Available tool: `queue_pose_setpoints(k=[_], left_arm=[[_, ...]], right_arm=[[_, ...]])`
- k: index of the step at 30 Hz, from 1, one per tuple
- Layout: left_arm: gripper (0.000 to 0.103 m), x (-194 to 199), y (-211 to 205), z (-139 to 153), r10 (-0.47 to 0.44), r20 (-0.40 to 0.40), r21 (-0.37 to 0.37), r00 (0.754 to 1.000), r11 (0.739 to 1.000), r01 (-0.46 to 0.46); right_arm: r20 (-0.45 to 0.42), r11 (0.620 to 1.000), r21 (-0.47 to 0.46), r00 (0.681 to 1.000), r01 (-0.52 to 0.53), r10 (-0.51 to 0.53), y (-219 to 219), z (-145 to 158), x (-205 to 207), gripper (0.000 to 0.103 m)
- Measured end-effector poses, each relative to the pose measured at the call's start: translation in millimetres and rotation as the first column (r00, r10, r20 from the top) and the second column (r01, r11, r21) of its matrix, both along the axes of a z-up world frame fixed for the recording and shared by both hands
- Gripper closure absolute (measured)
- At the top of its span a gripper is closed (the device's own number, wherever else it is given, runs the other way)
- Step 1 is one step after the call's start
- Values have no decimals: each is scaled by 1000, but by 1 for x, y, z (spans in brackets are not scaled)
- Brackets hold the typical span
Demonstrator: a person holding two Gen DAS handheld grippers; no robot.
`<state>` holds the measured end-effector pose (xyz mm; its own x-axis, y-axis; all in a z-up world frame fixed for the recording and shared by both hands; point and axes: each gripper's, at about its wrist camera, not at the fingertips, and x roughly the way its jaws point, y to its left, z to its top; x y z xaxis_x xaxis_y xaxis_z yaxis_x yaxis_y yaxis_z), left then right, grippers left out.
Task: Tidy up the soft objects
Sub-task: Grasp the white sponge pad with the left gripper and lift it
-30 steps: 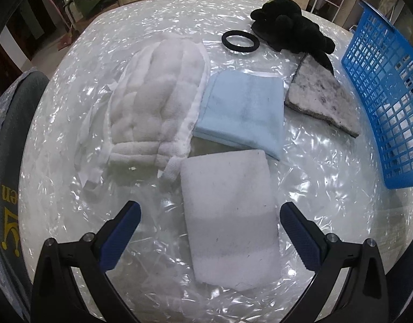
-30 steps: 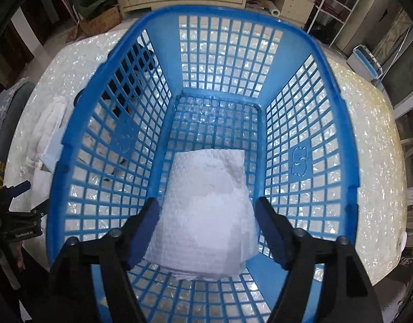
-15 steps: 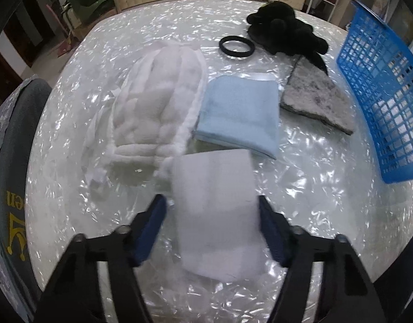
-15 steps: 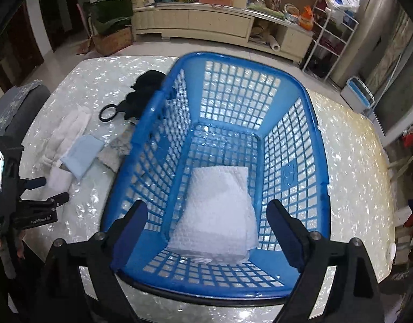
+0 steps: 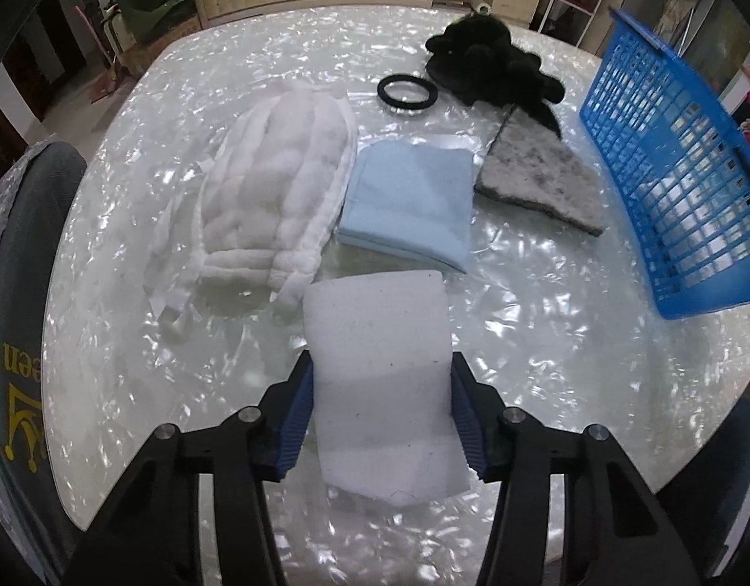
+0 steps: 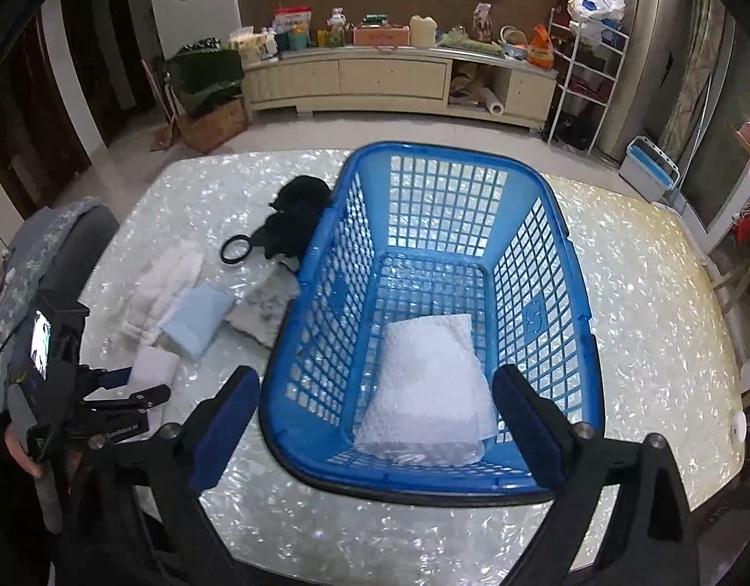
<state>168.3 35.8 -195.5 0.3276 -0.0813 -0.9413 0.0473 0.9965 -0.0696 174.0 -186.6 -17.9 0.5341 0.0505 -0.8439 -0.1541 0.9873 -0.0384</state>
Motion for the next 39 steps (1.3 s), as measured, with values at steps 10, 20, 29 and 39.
queue_pose_setpoints(k=[10,20,29,39], left_arm=[[53,-26,-6,72,7,120,-72,993,997,2],[53,-39,-43,132,-74,226,-86,971,992,96],[53,-34,-90,153,-155,265,-67,952,982,178],[53,-13,-146,164,-254,285,-8,924,964,267]], right_arm=[[-14,999,28,999,-34,35,6,-5,-13,5],[-2,997,70,999,-41,42,0,-6,-27,2],[28,995,92,999,-30,28,-15,-1,-33,2],[62,996,91,998,-14,8,-44,6,-33,2]])
